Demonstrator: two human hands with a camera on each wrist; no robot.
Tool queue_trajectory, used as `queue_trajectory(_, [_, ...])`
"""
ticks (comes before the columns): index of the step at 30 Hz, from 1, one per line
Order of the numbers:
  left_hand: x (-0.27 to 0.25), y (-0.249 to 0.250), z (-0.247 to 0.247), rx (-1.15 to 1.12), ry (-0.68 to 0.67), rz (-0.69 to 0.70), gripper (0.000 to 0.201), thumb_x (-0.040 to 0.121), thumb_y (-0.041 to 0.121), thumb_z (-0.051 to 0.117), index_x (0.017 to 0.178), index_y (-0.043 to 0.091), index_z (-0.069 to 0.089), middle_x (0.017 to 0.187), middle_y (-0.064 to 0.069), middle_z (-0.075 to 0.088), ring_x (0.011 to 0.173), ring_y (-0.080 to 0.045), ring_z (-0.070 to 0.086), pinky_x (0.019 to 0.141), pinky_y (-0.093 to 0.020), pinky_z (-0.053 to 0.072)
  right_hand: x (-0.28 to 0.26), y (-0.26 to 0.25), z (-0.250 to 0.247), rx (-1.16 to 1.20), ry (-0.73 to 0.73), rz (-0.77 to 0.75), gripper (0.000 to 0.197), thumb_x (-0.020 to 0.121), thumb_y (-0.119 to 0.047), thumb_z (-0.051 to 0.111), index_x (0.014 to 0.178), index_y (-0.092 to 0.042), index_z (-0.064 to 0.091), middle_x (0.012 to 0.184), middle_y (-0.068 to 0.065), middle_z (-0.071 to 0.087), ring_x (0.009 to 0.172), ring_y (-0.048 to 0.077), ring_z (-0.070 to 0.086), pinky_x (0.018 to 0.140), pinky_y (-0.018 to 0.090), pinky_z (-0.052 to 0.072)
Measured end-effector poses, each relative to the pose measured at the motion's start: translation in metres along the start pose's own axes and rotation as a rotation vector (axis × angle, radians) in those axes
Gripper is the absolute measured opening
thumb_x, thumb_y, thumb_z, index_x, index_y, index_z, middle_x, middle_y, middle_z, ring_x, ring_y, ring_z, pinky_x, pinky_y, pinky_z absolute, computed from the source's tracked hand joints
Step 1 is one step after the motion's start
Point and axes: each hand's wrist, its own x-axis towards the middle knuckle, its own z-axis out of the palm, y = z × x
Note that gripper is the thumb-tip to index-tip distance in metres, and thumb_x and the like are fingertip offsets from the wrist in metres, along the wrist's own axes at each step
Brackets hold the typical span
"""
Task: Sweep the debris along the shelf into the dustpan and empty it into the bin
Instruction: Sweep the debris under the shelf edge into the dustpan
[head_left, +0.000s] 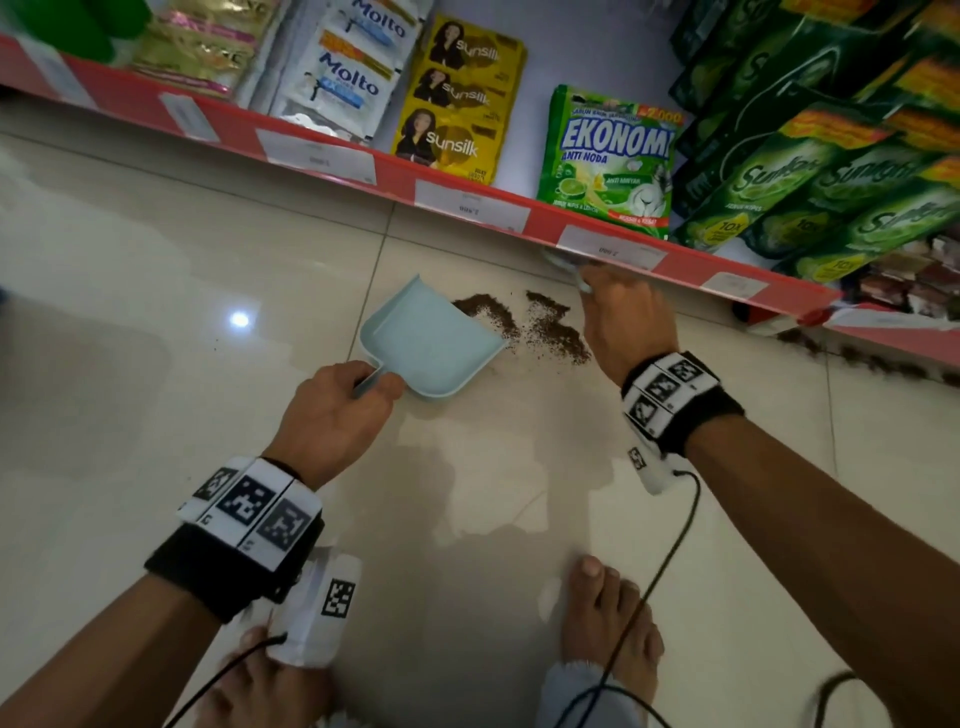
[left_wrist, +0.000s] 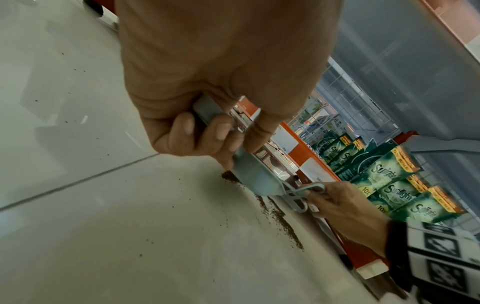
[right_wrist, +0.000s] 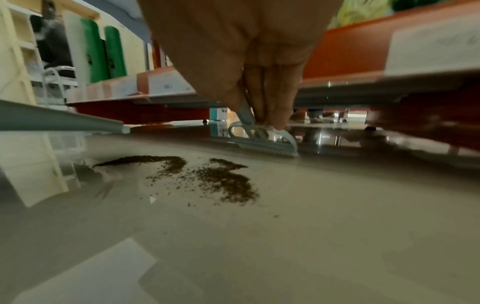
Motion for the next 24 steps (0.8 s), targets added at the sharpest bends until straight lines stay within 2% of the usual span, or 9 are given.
queue_trajectory(2, [-0.003, 0.001, -0.001, 0.014, 0.004, 0.017, 0.044, 0.084, 0.042, 0.058, 0.089, -0.001, 0.065, 0.076, -0.023, 0.065, 0.063, -0.022, 0.053, 0.063, -0.034, 0.043, 0.013, -0.011, 0.009, 0.039, -0.042, 0.001, 0.024, 0.097, -0.006, 0.044, 0.112, -0.004, 0.062, 0.103, 0.018, 0.069, 0.086, 0.037, 0.067, 0.076, 0.044, 0.056])
queue_trajectory(4, [-0.004, 0.0, -0.003, 0.024, 0.014, 0.025, 0.041, 0.087, 0.038, 0.058, 0.089, -0.001, 0.065, 0.077, -0.024, 0.065, 0.063, -0.022, 0.053, 0.063, -0.034, 0.043, 0.026, -0.023, 0.016, 0.109, -0.057, -0.026, 0.023, 0.095, -0.003, 0.044, 0.108, -0.001, 0.062, 0.104, 0.02, 0.068, 0.089, 0.038, 0.066, 0.08, 0.044, 0.055])
queue_trajectory(8, [-0.008, -0.003, -0.011, 0.022, 0.029, 0.001, 0.04, 0.087, 0.039, 0.058, 0.088, 0.0, 0.066, 0.069, -0.014, 0.061, 0.062, -0.023, 0.052, 0.064, -0.034, 0.043, 0.038, -0.048, 0.018, 0.29, -0.094, -0.219, 0.048, 0.089, 0.009, 0.045, 0.13, -0.01, 0.06, 0.126, 0.016, 0.065, 0.111, 0.032, 0.063, 0.1, 0.036, 0.049])
queue_trajectory(10, [-0.012, -0.005, -0.016, 0.026, 0.043, -0.005, 0.04, 0.088, 0.037, 0.058, 0.089, -0.002, 0.065, 0.073, -0.021, 0.063, 0.062, -0.022, 0.052, 0.063, -0.033, 0.042, 0.036, -0.055, 0.016, 0.293, -0.173, -0.313, 0.052, 0.088, 0.008, 0.05, 0.135, -0.013, 0.058, 0.136, 0.012, 0.06, 0.124, 0.028, 0.057, 0.109, 0.033, 0.04])
queue_trajectory(12, [-0.017, -0.006, -0.021, 0.015, 0.064, -0.005, 0.044, 0.087, 0.039, 0.057, 0.089, -0.004, 0.065, 0.08, -0.024, 0.066, 0.063, -0.022, 0.053, 0.063, -0.033, 0.042, 0.03, -0.056, 0.012, 0.282, -0.205, -0.359, 0.042, 0.088, 0.002, 0.056, 0.128, -0.011, 0.063, 0.132, 0.012, 0.063, 0.121, 0.03, 0.059, 0.106, 0.034, 0.042])
queue_trajectory(15, [-0.022, -0.008, -0.027, -0.015, 0.074, -0.034, 0.054, 0.078, 0.047, 0.053, 0.088, -0.004, 0.065, 0.079, -0.022, 0.066, 0.066, -0.024, 0.055, 0.065, -0.034, 0.044, 0.024, -0.052, 0.001, 0.315, -0.133, -0.395, 0.041, 0.084, 0.007, 0.055, 0.122, -0.005, 0.067, 0.127, 0.014, 0.066, 0.116, 0.031, 0.063, 0.103, 0.034, 0.045])
queue_trajectory(18, [-0.024, -0.014, -0.03, -0.001, 0.101, -0.054, 0.044, 0.087, 0.041, 0.056, 0.086, -0.003, 0.065, 0.07, -0.016, 0.063, 0.063, -0.022, 0.054, 0.063, -0.033, 0.043, 0.034, -0.066, -0.006, 0.268, -0.085, -0.397, 0.052, 0.081, 0.015, 0.047, 0.129, -0.002, 0.062, 0.132, 0.016, 0.062, 0.12, 0.032, 0.061, 0.106, 0.038, 0.045])
queue_trajectory(21, [-0.029, -0.018, -0.034, 0.005, 0.126, -0.064, 0.044, 0.09, 0.04, 0.055, 0.08, -0.002, 0.062, 0.063, -0.007, 0.058, 0.058, -0.019, 0.051, 0.058, -0.03, 0.04, 0.054, -0.1, -0.001, 0.152, -0.108, -0.351, 0.058, 0.082, 0.014, 0.043, 0.135, -0.006, 0.054, 0.127, 0.017, 0.063, 0.111, 0.036, 0.062, 0.093, 0.041, 0.051])
queue_trajectory(24, [-0.03, -0.024, -0.037, 0.032, 0.144, -0.064, 0.046, 0.091, 0.043, 0.054, 0.069, 0.003, 0.054, 0.055, 0.0, 0.051, 0.052, -0.015, 0.046, 0.052, -0.028, 0.036, 0.07, -0.136, 0.014, 0.042, -0.165, -0.331, 0.058, 0.086, 0.011, 0.043, 0.142, -0.008, 0.045, 0.135, 0.017, 0.055, 0.118, 0.035, 0.058, 0.098, 0.044, 0.05])
